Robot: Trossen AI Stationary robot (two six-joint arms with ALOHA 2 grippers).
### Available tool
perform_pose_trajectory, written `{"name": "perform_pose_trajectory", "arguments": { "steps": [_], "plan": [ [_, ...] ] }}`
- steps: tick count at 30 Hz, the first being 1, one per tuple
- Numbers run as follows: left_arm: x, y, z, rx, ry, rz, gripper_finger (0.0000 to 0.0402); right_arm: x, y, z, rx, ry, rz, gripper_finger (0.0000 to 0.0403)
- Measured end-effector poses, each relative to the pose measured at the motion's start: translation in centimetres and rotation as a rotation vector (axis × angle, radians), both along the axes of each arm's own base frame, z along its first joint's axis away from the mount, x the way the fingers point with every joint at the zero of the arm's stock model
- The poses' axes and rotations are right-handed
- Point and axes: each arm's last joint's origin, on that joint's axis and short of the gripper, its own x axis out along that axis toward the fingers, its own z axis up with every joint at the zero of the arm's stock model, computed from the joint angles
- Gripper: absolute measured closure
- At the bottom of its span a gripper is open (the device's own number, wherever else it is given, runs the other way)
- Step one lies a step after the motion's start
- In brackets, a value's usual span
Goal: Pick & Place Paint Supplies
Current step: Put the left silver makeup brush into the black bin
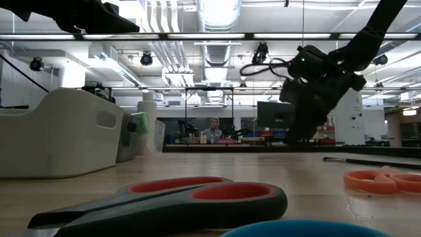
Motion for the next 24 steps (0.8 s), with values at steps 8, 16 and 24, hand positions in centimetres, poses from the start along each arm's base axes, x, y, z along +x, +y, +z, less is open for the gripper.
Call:
{"name": "perform_pose_trajectory", "arguments": {
  "steps": [8, 16, 24],
  "plan": [
    [0.0, 0.0, 0.0, 0.0, 0.0, 0.0, 0.0301, 3.0, 0.2, 3.5, 0.114, -0.131, 0.062, 0.0392],
    [0.0, 0.0, 0.0, 0.0, 0.0, 0.0, 0.0301, 6.5, 1.9, 7.2, 0.114, -0.233, 0.139, 0.0392],
    [0.0, 0.0, 0.0, 0.0, 0.002, 0.0, 0.0301, 10.6, 2.1, 7.6, 0.108, -0.367, 0.162, 0.0392]
  ]
}}
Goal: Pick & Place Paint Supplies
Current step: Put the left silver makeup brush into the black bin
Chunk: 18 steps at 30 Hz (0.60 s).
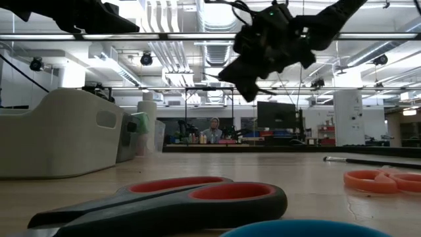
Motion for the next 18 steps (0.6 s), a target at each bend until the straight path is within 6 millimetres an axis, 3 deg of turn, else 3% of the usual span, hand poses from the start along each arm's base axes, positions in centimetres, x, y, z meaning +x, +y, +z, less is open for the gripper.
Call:
{"name": "perform_pose_trajectory", "arguments": {
  "steps": [18],
  "plan": [
    [-0.1, 0.0, -0.3, -0.003, 0.031, -0.001, 0.0301, 11.7, -1.5, -1.4, 0.116, -0.084, 0.024, 0.0392]
  ]
}}
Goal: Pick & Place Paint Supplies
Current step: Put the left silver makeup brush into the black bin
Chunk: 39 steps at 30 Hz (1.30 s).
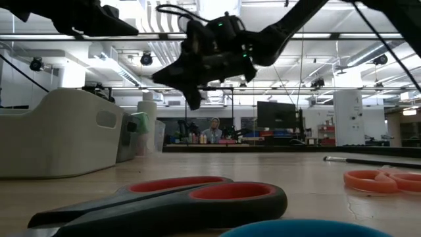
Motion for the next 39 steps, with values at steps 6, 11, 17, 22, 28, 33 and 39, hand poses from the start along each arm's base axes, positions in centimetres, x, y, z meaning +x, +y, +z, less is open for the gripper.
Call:
{"name": "perform_pose_trajectory", "arguments": {
  "steps": [6, 11, 17, 22, 28, 33, 39],
  "plan": [
    [-0.1, 0.0, -0.4, -0.004, 0.044, 0.0, 0.0301, 2.9, -0.7, -1.3, 0.019, -0.007, 0.008, 0.0392],
    [-0.3, 0.0, -0.8, -0.008, 0.085, 0.0, 0.0301, 4.7, -0.9, -1.2, 0.02, -0.04, 0.03, 0.0392],
    [-0.5, 0.0, -1.3, -0.013, 0.143, 0.0, 0.0301, 6.6, -0.9, -1.2, 0.032, -0.069, 0.036, 0.0392],
    [-0.7, -0.1, -1.7, -0.017, 0.188, 0.0, 0.0301, 8.2, -0.7, -1.2, 0.054, -0.087, 0.039, 0.0392],
    [-0.7, -0.1, -1.9, -0.019, 0.208, 0.0, 0.0301, 9.8, -0.7, -1.4, 0.055, -0.113, 0.044, 0.0392],
    [-0.8, -0.1, -1.9, -0.02, 0.215, 0.0, 0.0301, 11.1, -0.2, -1.4, 0.056, -0.141, 0.058, 0.0392],
    [-1.0, -0.1, -2.2, -0.021, 0.247, 0.009, 0.0301, 11.9, -0.2, -1.8, 0.048, -0.161, 0.074, 0.0392]
  ]
}}
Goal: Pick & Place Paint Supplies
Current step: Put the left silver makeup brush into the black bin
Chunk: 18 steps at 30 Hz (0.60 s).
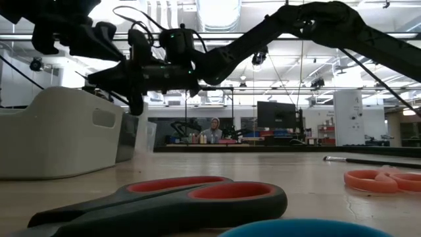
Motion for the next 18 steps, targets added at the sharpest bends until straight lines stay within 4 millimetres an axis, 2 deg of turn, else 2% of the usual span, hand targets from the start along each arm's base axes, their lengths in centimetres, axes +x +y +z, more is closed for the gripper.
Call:
{"name": "perform_pose_trajectory", "arguments": {
  "steps": [7, 18],
  "plan": [
    [-0.11, -0.04, -0.21, -0.005, 0.03, -0.009, 0.0301, -0.02, 0.13, -0.38, -0.023, -0.001, -0.014, 0.0392],
    [-0.12, -0.06, -0.25, -0.007, 0.033, -0.014, 0.0301, -0.12, 0.19, 0.08, -0.04, -0.017, 0.017, 0.0392]
  ]
}}
